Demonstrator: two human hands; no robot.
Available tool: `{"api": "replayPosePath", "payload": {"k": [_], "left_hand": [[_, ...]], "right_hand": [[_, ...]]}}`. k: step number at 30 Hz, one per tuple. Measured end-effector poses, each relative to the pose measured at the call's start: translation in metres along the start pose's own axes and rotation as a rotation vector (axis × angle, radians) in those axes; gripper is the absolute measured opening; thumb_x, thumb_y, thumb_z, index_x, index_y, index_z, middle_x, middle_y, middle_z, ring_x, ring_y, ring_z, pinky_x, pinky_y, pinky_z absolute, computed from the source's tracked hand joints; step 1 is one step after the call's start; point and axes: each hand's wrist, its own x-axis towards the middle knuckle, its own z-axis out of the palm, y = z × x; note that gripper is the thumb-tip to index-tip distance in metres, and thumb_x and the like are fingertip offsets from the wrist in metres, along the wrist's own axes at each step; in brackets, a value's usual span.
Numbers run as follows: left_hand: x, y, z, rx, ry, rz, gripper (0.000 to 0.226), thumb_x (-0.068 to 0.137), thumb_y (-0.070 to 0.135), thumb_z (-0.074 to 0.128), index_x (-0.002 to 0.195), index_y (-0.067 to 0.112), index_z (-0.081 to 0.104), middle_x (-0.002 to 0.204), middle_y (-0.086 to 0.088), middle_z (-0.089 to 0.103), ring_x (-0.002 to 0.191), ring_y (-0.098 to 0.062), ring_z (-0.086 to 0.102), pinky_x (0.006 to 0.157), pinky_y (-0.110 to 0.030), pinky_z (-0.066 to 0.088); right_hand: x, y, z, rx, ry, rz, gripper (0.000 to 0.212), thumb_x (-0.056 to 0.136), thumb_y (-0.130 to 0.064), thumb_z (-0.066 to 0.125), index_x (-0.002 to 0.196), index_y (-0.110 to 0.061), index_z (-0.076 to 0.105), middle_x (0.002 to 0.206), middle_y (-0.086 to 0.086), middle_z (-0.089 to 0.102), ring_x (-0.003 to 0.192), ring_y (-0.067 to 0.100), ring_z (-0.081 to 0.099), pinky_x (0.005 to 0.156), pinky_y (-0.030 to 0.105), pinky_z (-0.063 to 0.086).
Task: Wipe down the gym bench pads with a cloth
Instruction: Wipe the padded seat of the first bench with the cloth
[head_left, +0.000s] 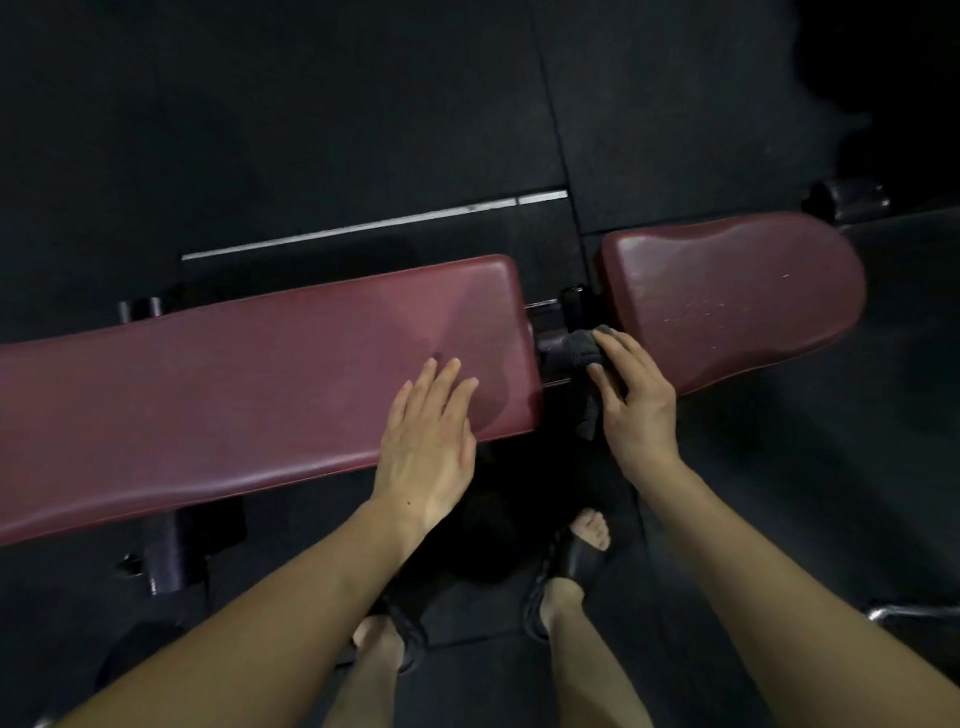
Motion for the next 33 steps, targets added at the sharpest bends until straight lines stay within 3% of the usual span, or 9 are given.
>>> {"api": "replayPosePath", "payload": {"k": [7, 12, 15, 18, 23, 26, 28, 30, 33], "left_hand": [[0.046, 0.106, 0.026, -0.015, 0.004, 0.006, 0.052, 0.102, 0.023, 0.036, 0.154, 0.017, 0.042, 0.165, 0.000, 0.034, 0.157, -0.019, 0.017, 0.127, -0.045, 0.019], [0.072, 0.147, 0.036, -0.078, 0.026, -0.005, 0.051, 0.104, 0.022, 0.041, 0.155, 0.018, 0.040, 0.166, 0.000, 0.032, 0.157, -0.019, 0.016, 0.128, -0.043, 0.017], [0.092, 0.151, 0.041, -0.048, 0.022, 0.002, 0.051, 0.104, 0.024, 0.039, 0.155, 0.017, 0.041, 0.165, -0.001, 0.033, 0.157, -0.019, 0.016, 0.127, -0.044, 0.019], [0.114, 0.149, 0.046, -0.021, -0.004, 0.005, 0.052, 0.104, 0.025, 0.039, 0.156, 0.017, 0.040, 0.166, -0.001, 0.032, 0.157, -0.019, 0.016, 0.127, -0.044, 0.020], [0.147, 0.140, 0.050, 0.009, -0.039, 0.008, 0.054, 0.104, 0.025, 0.040, 0.157, 0.019, 0.037, 0.167, 0.000, 0.029, 0.158, -0.020, 0.013, 0.127, -0.044, 0.017], [0.160, 0.131, 0.047, 0.002, -0.047, 0.000, 0.053, 0.104, 0.024, 0.040, 0.157, 0.019, 0.038, 0.167, -0.001, 0.029, 0.158, -0.021, 0.014, 0.128, -0.042, 0.016], [0.169, 0.124, 0.045, 0.009, -0.051, -0.008, 0.053, 0.103, 0.023, 0.041, 0.156, 0.019, 0.039, 0.167, -0.002, 0.030, 0.157, -0.021, 0.016, 0.128, -0.042, 0.016], [0.178, 0.117, 0.041, 0.013, -0.060, -0.014, 0.053, 0.102, 0.022, 0.042, 0.155, 0.019, 0.040, 0.166, -0.003, 0.031, 0.157, -0.022, 0.018, 0.128, -0.042, 0.017], [0.193, 0.112, 0.035, 0.031, -0.065, -0.011, 0.052, 0.103, 0.022, 0.043, 0.155, 0.018, 0.040, 0.166, -0.004, 0.031, 0.157, -0.022, 0.018, 0.127, -0.042, 0.018]], "right_hand": [[0.020, 0.051, -0.081, -0.013, -0.081, 0.018, 0.041, 0.095, -0.005, 0.072, 0.135, -0.015, 0.069, 0.143, 0.000, 0.062, 0.133, 0.013, 0.058, 0.118, 0.029, 0.041], [0.052, 0.075, -0.099, -0.043, -0.126, -0.010, 0.042, 0.095, -0.007, 0.073, 0.135, -0.015, 0.069, 0.145, 0.003, 0.061, 0.134, 0.018, 0.057, 0.118, 0.034, 0.042], [0.079, 0.079, -0.097, -0.051, -0.112, 0.000, 0.039, 0.095, -0.010, 0.073, 0.133, -0.018, 0.070, 0.147, 0.002, 0.060, 0.136, 0.016, 0.055, 0.117, 0.018, 0.032], [0.107, 0.083, -0.086, -0.081, -0.093, -0.024, 0.034, 0.097, -0.013, 0.070, 0.131, -0.016, 0.071, 0.145, 0.006, 0.061, 0.136, 0.021, 0.055, 0.116, 0.012, 0.028], [0.152, 0.091, -0.060, -0.144, -0.077, -0.169, 0.032, 0.101, -0.019, 0.066, 0.133, -0.014, 0.070, 0.145, 0.008, 0.061, 0.134, 0.027, 0.058, 0.116, 0.040, 0.044], [0.188, 0.086, -0.040, -0.229, -0.127, -0.167, 0.035, 0.102, -0.017, 0.063, 0.137, -0.015, 0.068, 0.150, 0.010, 0.057, 0.137, 0.032, 0.054, 0.118, 0.040, 0.039], [0.202, 0.084, -0.019, -0.278, -0.186, -0.199, 0.037, 0.099, -0.016, 0.063, 0.136, -0.013, 0.067, 0.152, 0.013, 0.054, 0.136, 0.037, 0.053, 0.117, 0.047, 0.040], [0.201, 0.085, -0.002, -0.338, -0.236, -0.222, 0.038, 0.100, -0.022, 0.060, 0.137, -0.014, 0.065, 0.151, 0.015, 0.054, 0.138, 0.037, 0.050, 0.117, 0.051, 0.038], [0.200, 0.091, 0.003, -0.380, -0.210, -0.226, 0.037, 0.103, -0.036, 0.055, 0.135, -0.019, 0.064, 0.140, 0.010, 0.059, 0.132, 0.030, 0.052, 0.114, 0.046, 0.037]]}}
